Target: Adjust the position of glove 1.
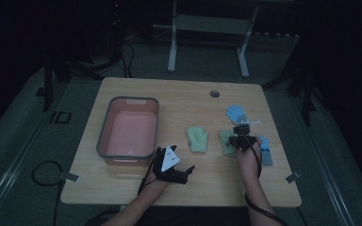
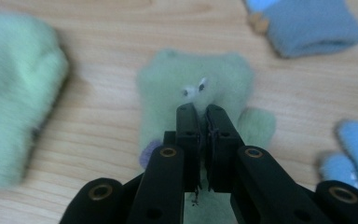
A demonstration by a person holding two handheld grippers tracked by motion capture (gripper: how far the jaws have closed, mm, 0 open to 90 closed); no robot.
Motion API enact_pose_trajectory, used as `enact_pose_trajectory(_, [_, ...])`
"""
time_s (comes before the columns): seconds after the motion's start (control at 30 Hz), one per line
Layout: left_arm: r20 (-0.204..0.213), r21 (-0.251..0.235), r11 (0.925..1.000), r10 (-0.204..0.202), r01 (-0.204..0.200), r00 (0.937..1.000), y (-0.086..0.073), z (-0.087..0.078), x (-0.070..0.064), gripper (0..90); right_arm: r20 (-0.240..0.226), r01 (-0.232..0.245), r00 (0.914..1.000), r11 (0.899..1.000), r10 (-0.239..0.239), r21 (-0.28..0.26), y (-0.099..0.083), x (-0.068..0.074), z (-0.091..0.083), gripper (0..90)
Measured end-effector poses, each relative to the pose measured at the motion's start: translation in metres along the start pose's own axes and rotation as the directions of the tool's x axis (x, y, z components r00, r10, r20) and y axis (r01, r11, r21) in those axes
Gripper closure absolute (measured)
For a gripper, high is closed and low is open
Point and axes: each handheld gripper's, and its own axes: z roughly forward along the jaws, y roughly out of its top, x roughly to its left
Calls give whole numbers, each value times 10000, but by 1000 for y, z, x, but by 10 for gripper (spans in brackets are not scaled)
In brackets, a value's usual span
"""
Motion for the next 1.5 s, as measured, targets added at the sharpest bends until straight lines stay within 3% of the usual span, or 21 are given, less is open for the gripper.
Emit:
enact_pose_trajectory(0.4, [-20,1,10000,74,-74,10000,0,0,-1,20,-149,87,9999,10000,-87,-30,-4,-3,1,755])
enact_pose_trajectory(0.43, [-24,-9,9999,108,-108,9999,0,0,-1,20,-175,407,9990,9991,-408,-81,-3,-5,-5,740])
enact_pose_trajectory(0.53, [-23,-24,10000,92,-92,10000,0,0,-1,20,-315,765,9965,9967,-774,-276,-1,-11,-15,728])
enact_pose_trajectory(0.63, [-9,-42,10000,35,-35,10000,0,0,-1,20,-800,1151,9895,9912,-1202,-648,4,-19,-25,724])
enact_pose_trajectory(0.67, [-12,-36,10000,44,-44,10000,0,0,-1,20,-953,1502,9829,9856,-1573,-774,6,-20,-27,722])
enact_pose_trajectory(0.73, [-15,-40,10000,58,-59,10000,0,0,-1,20,-1437,2373,9570,9651,-2519,-1109,6,-22,-30,715])
enact_pose_trajectory(0.77, [-27,-51,10000,64,-64,10000,0,0,-1,20,-1463,2807,9442,9533,-2951,-1114,6,-23,-30,715])
enact_pose_trajectory(0.83, [-33,-6,10000,73,-73,10000,0,0,-1,20,-1868,3250,9217,9397,-3400,-1065,4,-25,-26,712])
enact_pose_trajectory(0.97, [-38,-15,10000,88,-88,10000,0,0,-1,20,-1894,3291,9218,9410,-3383,-788,2,-28,-16,711])
enact_pose_trajectory(1.1, [-44,-2,10000,93,-93,9999,0,0,-1,20,-1943,3035,9311,9511,-3088,-572,0,-29,-5,705])
enact_pose_trajectory(1.27, [-24,-8,10000,91,-91,10000,0,0,-1,20,-1758,2969,9379,9541,-2991,-389,-5,-29,6,697])
enact_pose_trajectory(1.5, [-43,-8,10000,64,-64,10000,0,0,-1,20,-1552,2748,9477,9603,-2790,-484,-9,-23,6,810])
